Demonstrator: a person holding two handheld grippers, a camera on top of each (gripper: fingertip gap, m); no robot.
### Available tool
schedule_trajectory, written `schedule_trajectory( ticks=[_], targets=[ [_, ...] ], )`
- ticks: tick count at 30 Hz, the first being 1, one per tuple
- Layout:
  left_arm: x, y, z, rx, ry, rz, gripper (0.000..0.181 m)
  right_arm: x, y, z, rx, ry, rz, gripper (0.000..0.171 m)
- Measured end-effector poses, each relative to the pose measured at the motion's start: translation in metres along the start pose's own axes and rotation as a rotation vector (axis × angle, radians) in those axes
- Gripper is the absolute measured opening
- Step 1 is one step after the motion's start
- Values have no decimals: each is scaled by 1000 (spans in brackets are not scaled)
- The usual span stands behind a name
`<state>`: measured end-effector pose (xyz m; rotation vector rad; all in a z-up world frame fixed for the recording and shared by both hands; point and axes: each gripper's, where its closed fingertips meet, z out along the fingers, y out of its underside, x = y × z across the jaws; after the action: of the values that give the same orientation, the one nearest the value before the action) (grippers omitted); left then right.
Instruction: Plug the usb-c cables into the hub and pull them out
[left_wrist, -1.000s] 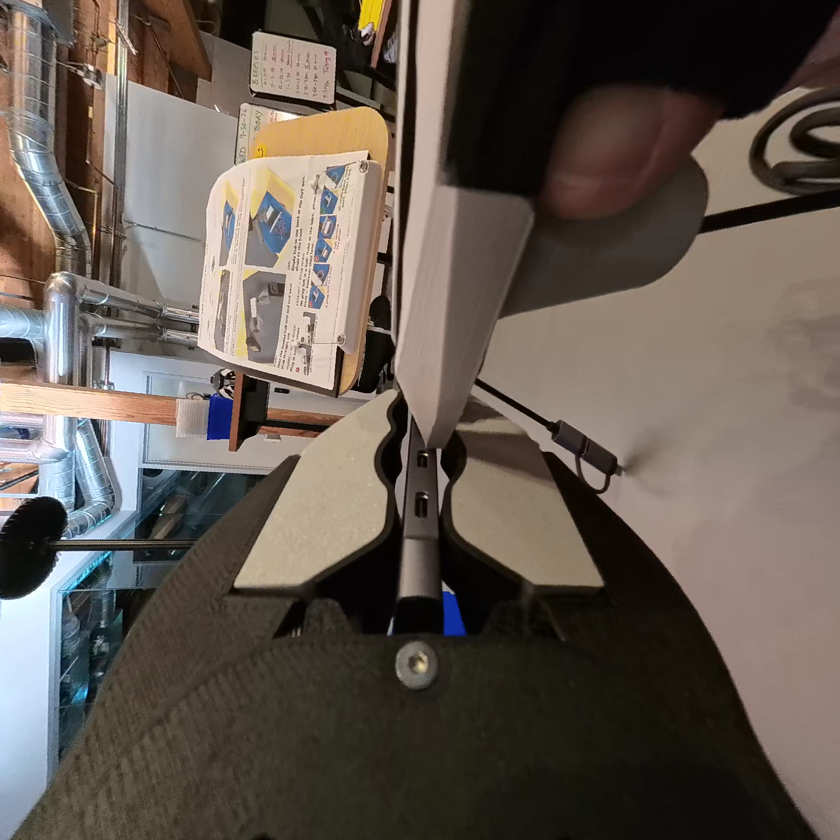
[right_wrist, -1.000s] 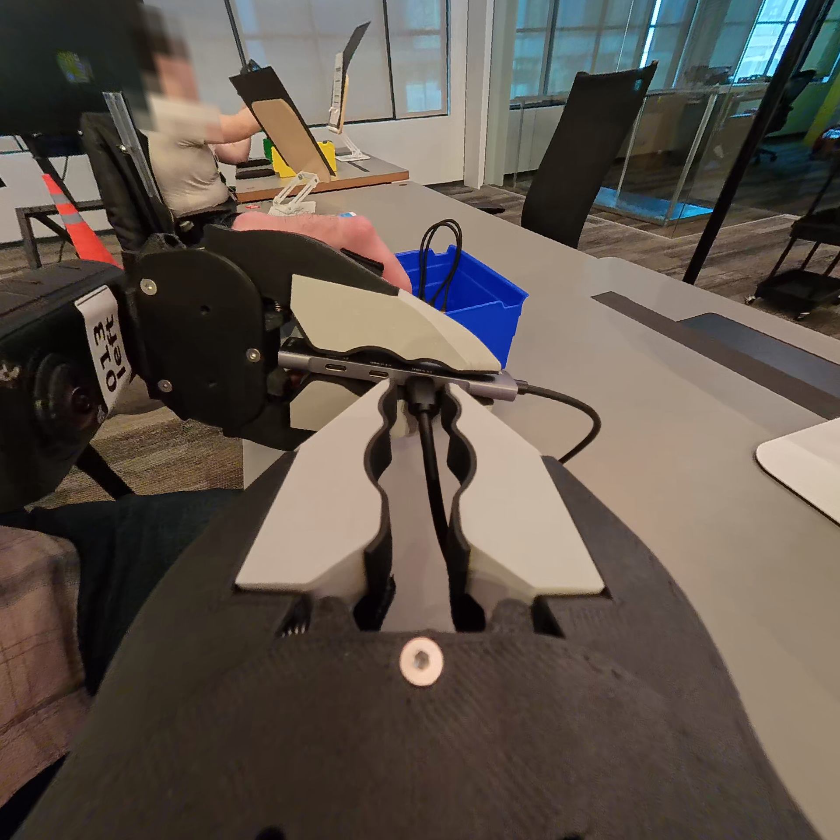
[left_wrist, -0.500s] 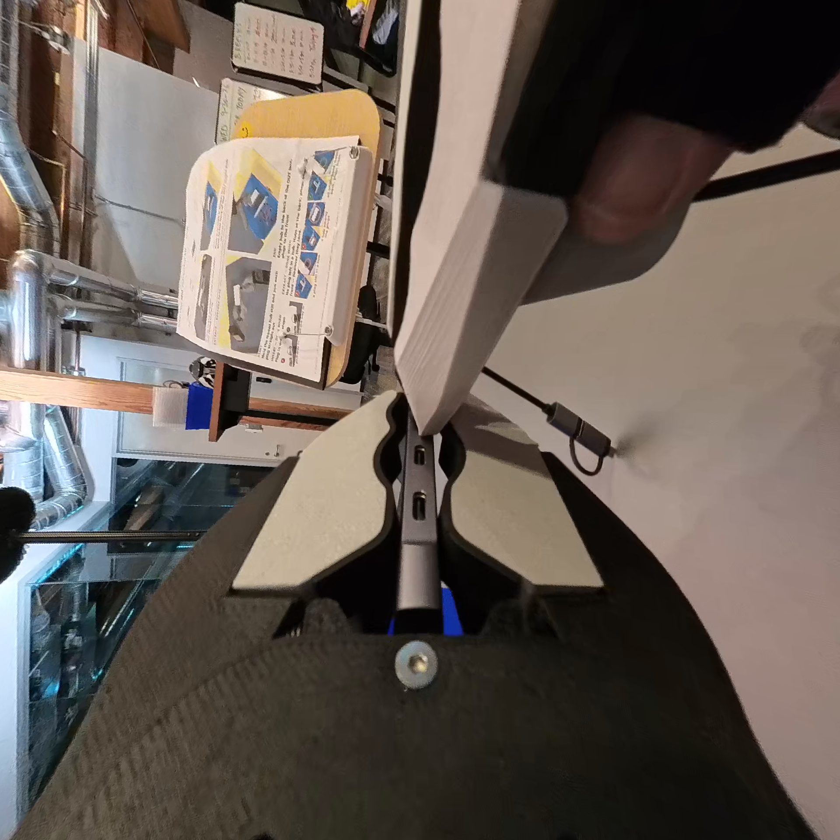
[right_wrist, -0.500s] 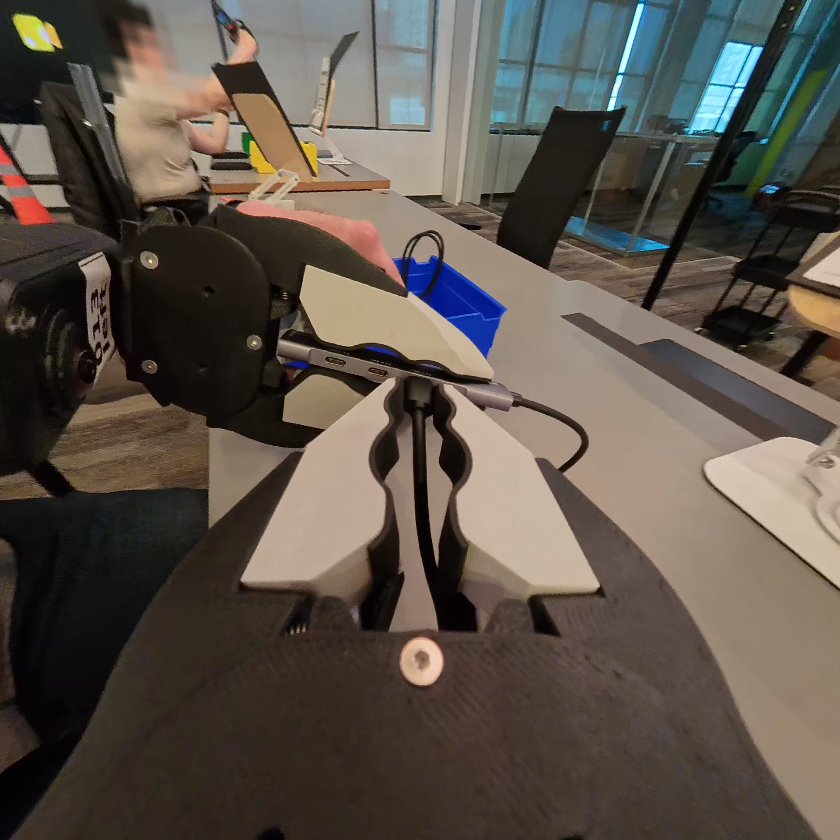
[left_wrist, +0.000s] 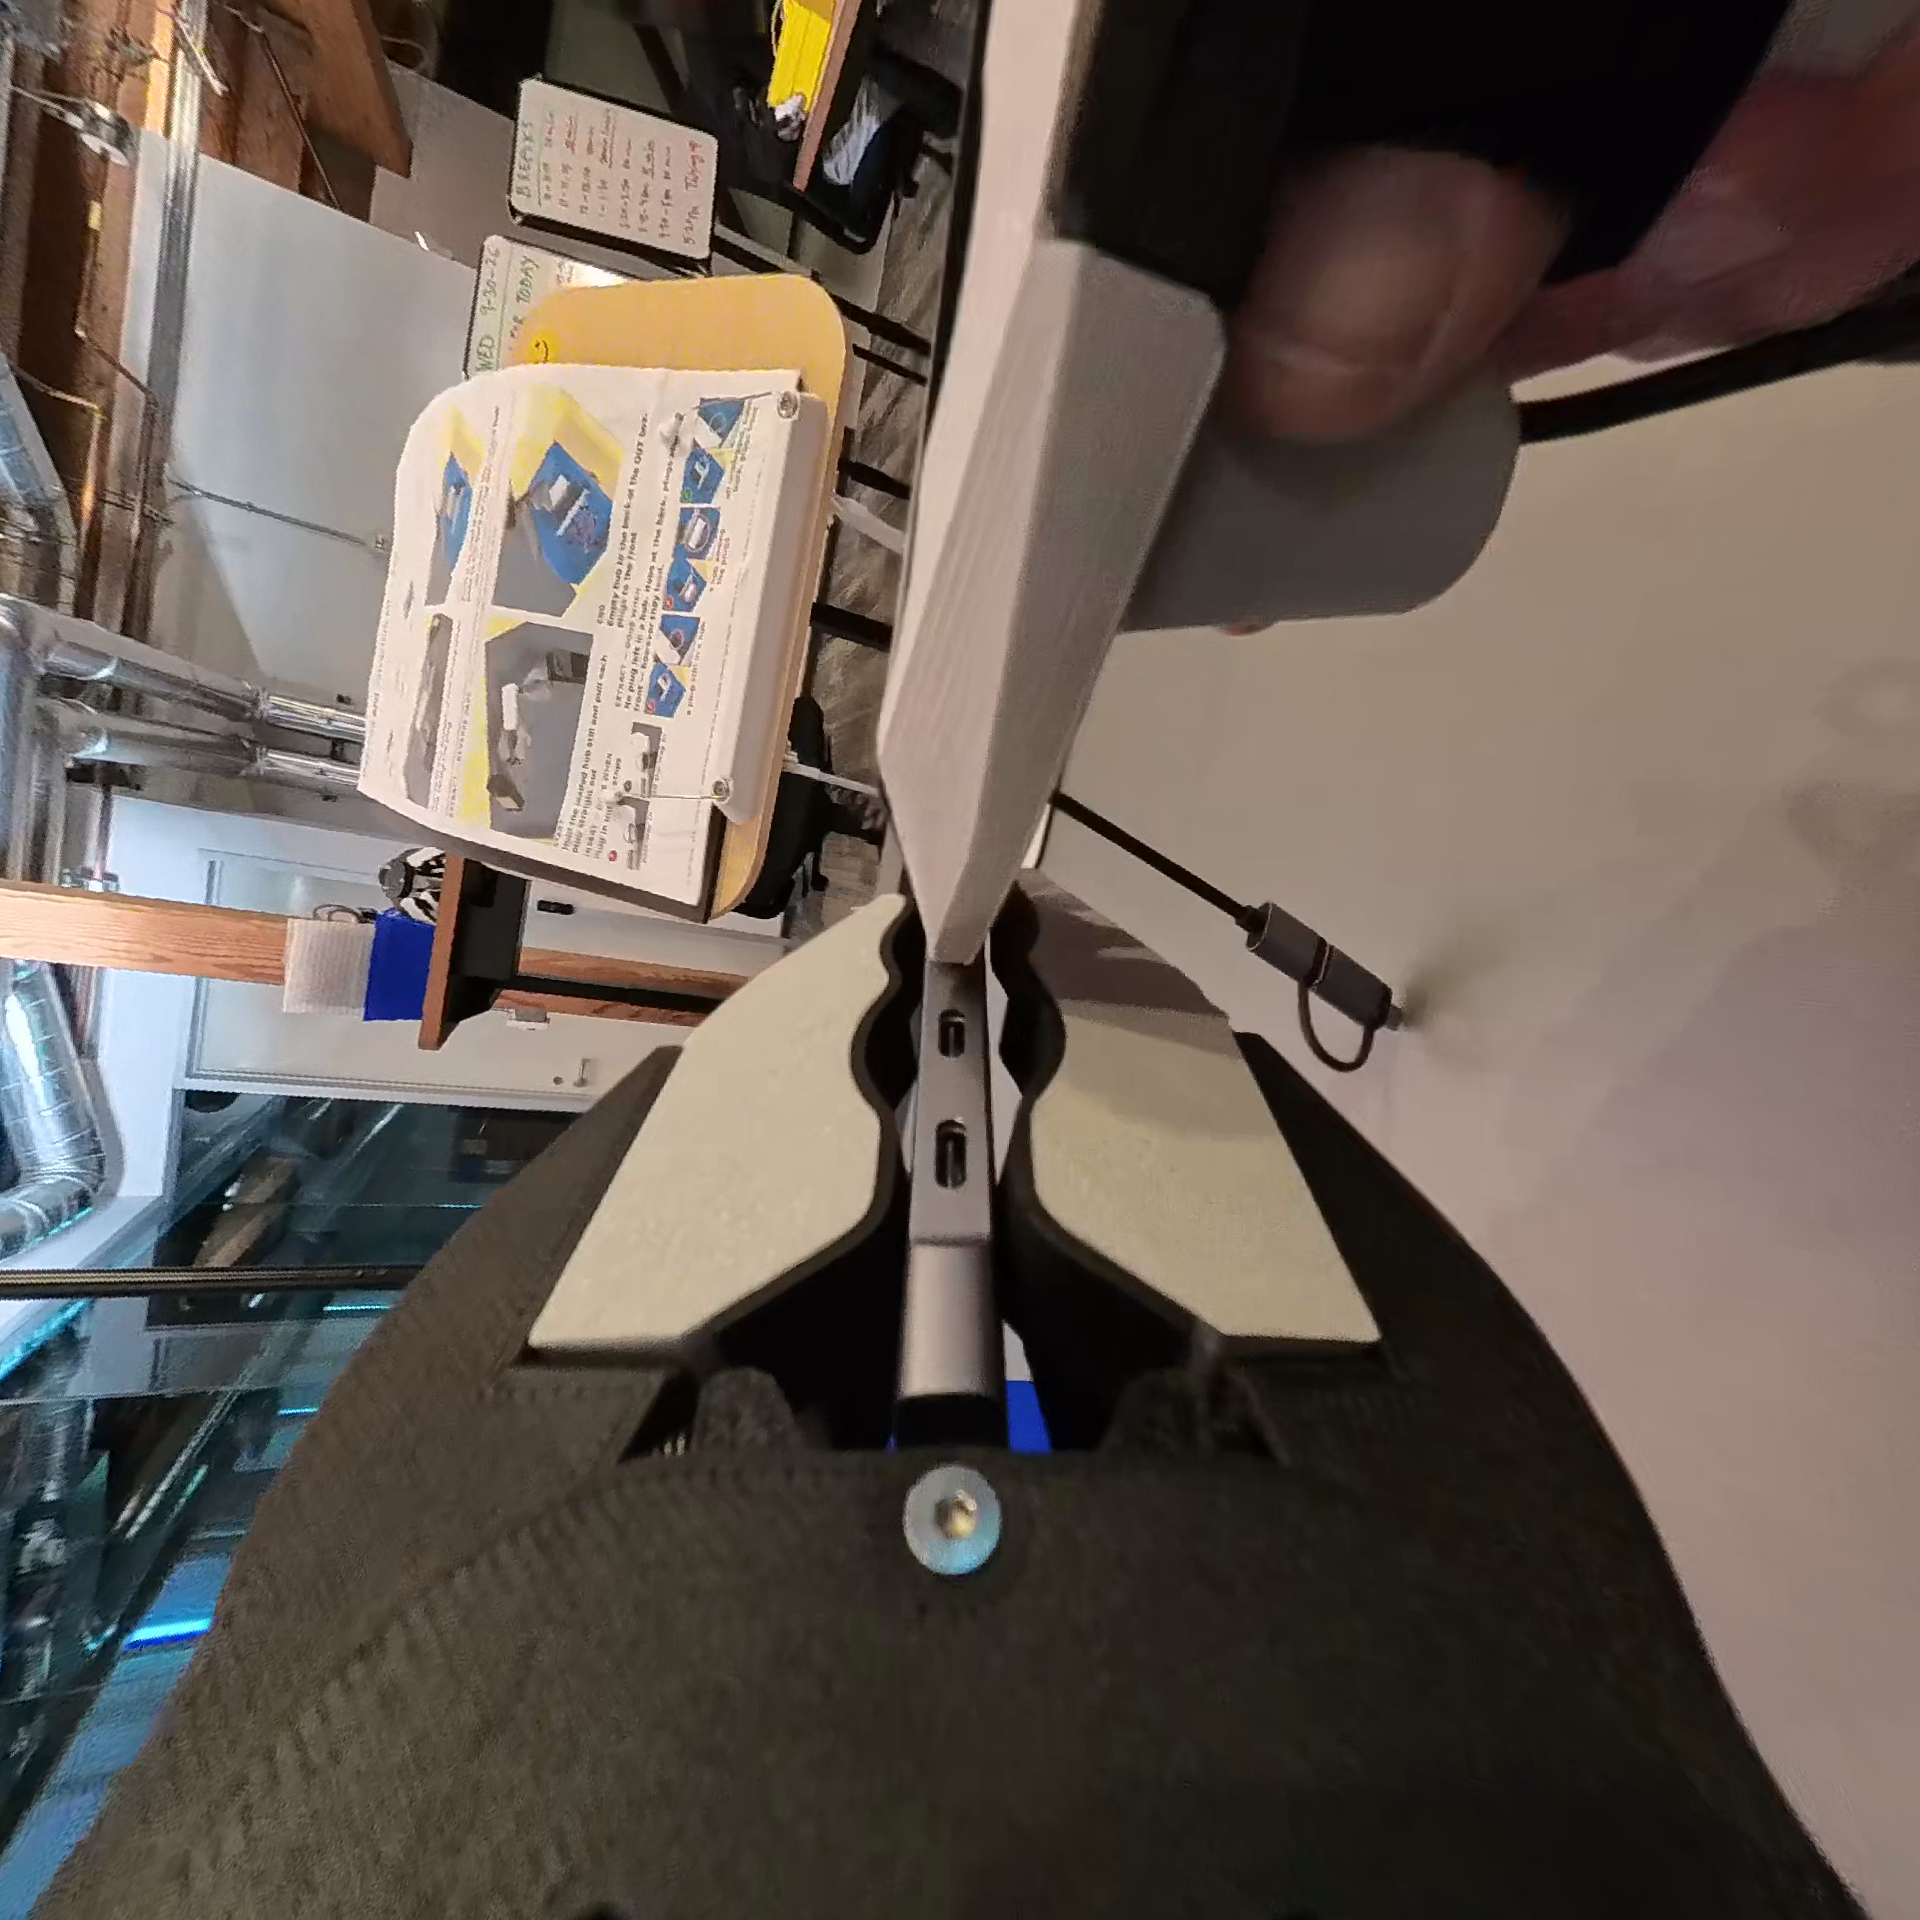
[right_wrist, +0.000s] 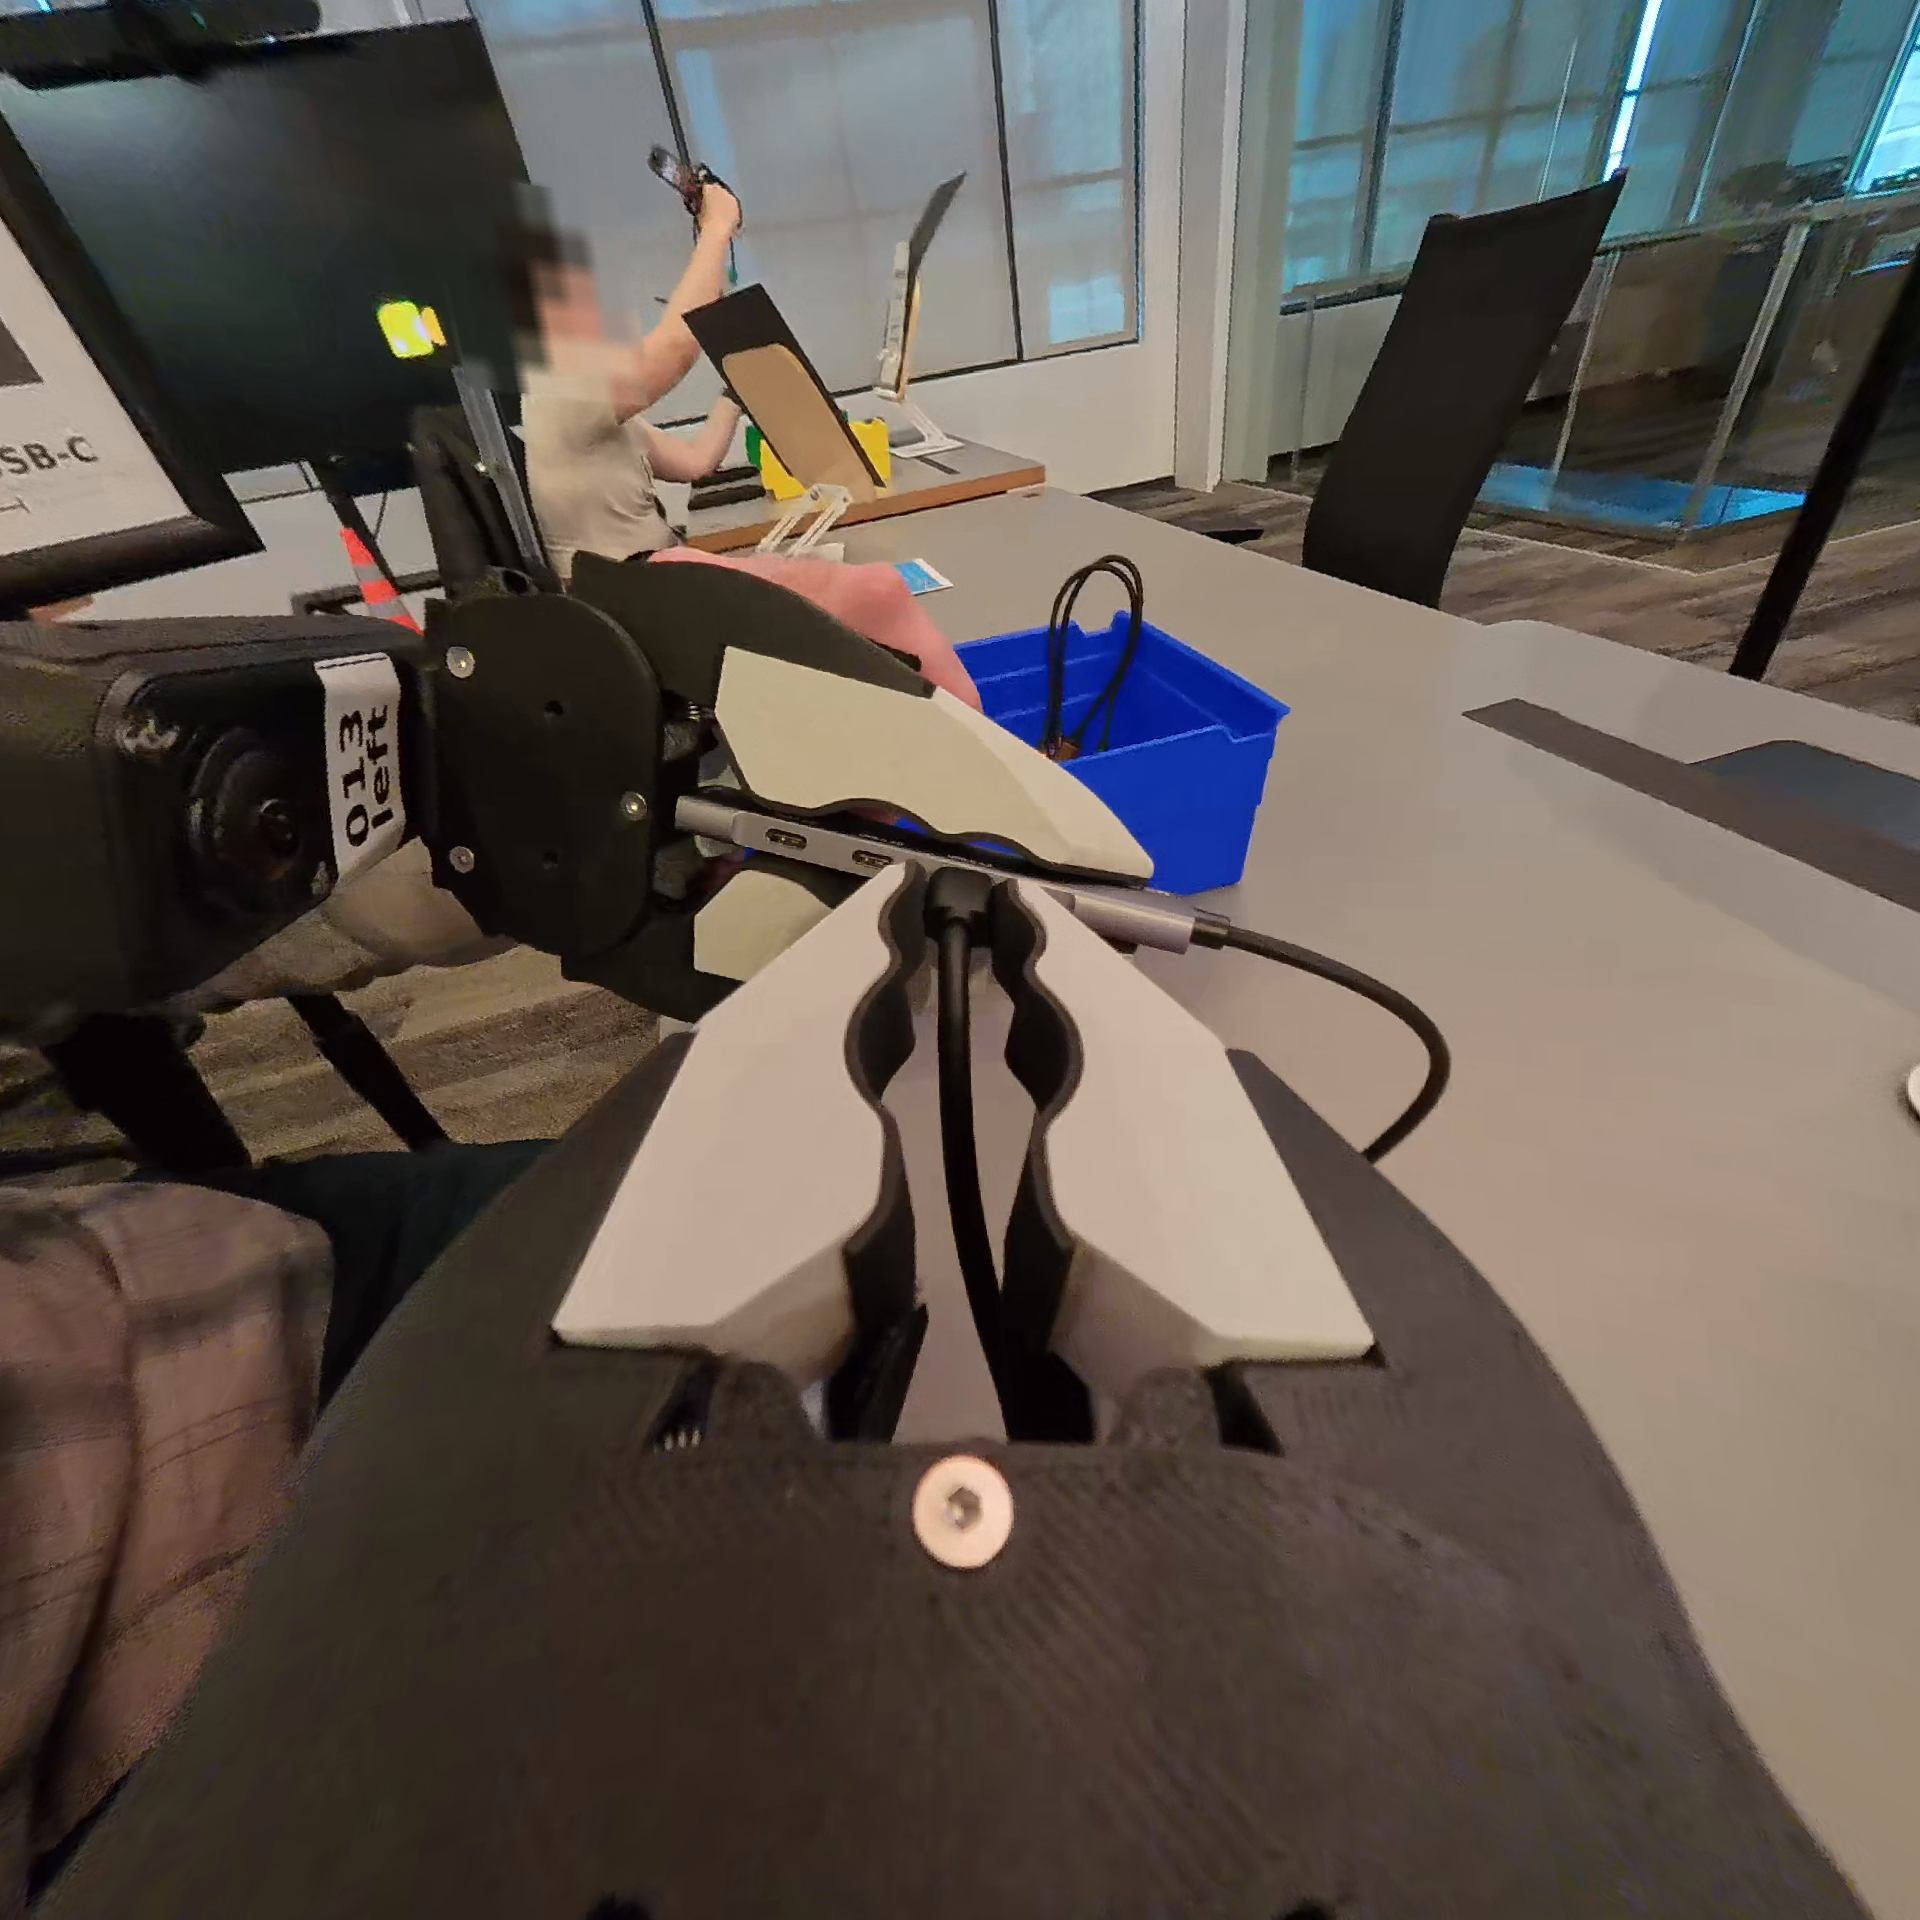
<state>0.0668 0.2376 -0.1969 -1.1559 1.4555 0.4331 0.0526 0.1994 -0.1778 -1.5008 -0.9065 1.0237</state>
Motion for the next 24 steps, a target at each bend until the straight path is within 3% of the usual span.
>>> schedule_trajectory(
  ticks=[4,7,10,15,24],
  targets=[
    [0,9,5,-27,6,-29,13,5,-6,-3,-6,170,-125,9],
    [-9,48,5,-107,-6,-88,13,14,-22,-21,-11,277,-193,9],
    [-28,40,-5,-88,-58,-84,12,6,-22,-16,-29,235,-198,10],
    [-24,49,0,-111,-48,-88,12,2,-39,-26,-32,219,-230,10],
    [-21,45,-1,-99,-30,-71,12,33,-104,-114,-15,390,-264,10]
  ],
)
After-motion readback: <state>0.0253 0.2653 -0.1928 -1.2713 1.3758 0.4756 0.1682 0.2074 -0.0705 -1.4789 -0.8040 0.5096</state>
